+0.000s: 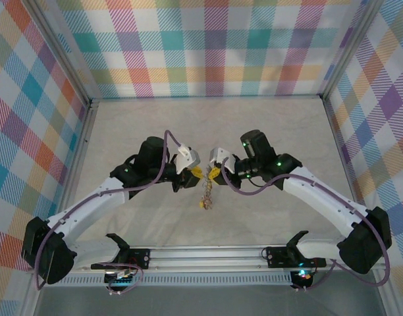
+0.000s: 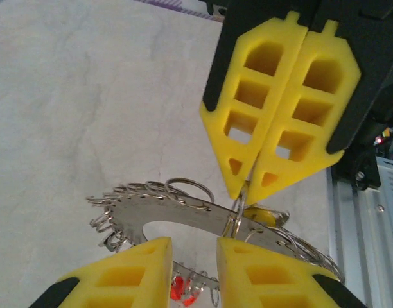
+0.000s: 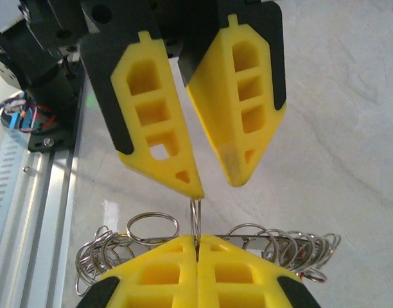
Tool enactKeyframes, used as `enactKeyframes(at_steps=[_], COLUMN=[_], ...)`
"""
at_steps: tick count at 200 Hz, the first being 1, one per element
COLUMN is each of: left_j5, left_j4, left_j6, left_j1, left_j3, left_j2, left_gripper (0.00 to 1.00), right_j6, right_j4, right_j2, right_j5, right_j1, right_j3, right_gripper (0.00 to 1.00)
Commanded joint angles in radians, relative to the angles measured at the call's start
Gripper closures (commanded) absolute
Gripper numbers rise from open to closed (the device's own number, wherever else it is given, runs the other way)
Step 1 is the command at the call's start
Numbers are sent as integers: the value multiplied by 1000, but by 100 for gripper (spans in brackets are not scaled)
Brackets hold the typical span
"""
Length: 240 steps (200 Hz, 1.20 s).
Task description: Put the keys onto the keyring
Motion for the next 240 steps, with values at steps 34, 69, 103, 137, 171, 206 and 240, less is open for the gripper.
enactKeyframes(at_steps=[34,69,103,137,171,206,240], left_j5=[152,163,165,176,196,160,129], left_j4=[-67,-44,22,70,89,133,137], left_j6=[57,30,10,15,61,96,127], left_j1=[3,3,2,0,-3,-3,-2], left_j3=[51,53,62,54,37,-9,-35], left_j2=[22,48,70,52,17,-33,-66], left_gripper=[75,73,73,75,77,77,77], right_j6=[-72,-94,-104,-124,-131,-120,-104], right_j4=[-58,-59,-27,-42,-62,-55,-35], right_j2=[15,19,19,33,32,17,-2], right_j5=[64,38,-21,-40,-51,-48,-54], right_j1=[11,11,11,15,17,17,17], right_j3=[64,73,72,82,87,74,53], right_gripper=[100,100,100,100,100,100,100])
